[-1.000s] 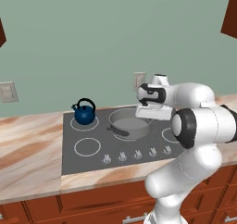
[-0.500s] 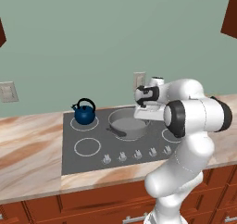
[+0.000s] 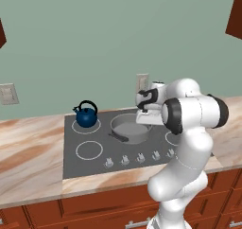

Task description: Pick the kettle from the cabinet and place it on a stove burner. Then pick the pot from the counter and place it on another stove burner. Finally, turn both burners on.

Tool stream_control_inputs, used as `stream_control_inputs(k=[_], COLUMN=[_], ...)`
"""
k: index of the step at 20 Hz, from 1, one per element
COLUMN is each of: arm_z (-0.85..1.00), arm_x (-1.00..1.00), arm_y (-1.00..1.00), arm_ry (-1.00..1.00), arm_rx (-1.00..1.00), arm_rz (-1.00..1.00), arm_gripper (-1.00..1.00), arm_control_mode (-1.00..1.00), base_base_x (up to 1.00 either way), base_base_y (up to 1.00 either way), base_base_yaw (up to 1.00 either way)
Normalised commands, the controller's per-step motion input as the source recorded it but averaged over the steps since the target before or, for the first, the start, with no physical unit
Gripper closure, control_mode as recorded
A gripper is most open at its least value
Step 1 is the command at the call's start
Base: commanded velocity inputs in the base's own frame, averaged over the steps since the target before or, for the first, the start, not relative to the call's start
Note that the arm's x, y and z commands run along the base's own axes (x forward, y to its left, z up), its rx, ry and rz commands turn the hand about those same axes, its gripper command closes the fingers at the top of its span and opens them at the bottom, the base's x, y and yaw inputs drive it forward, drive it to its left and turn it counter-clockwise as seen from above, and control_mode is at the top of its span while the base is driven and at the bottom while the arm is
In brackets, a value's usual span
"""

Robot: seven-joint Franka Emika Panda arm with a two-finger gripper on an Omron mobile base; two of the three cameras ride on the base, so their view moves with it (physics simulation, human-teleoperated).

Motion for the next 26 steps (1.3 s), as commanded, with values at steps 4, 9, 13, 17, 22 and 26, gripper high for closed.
stream_control_inputs(k=[4,9,13,17,22,26], arm_z=[-0.13,-0.12,-0.11,-0.08,0.01,0.29], arm_x=[0.19,0.26,0.05,0.0,-0.09,-0.23], arm_y=[0.0,0.0,0.0,0.0,0.05,0.18], arm_ry=[0.0,0.0,0.0,0.0,0.0,0.02], arm_rx=[0.0,0.01,0.0,0.0,0.0,0.0], arm_rz=[0.01,0.01,0.01,0.0,0.0,0.0], arm_gripper=[1.0,1.0,-1.0,-1.0,-1.0,-1.0], arm_control_mode=[-1.0,-1.0,-1.0,-1.0,-1.0,-1.0], base_base_x=[0.0,0.0,0.0,0.0,0.0,0.0], base_base_y=[0.0,0.0,0.0,0.0,0.0,0.0], base_base_yaw=[0.0,0.0,0.0,0.0,0.0,0.0])
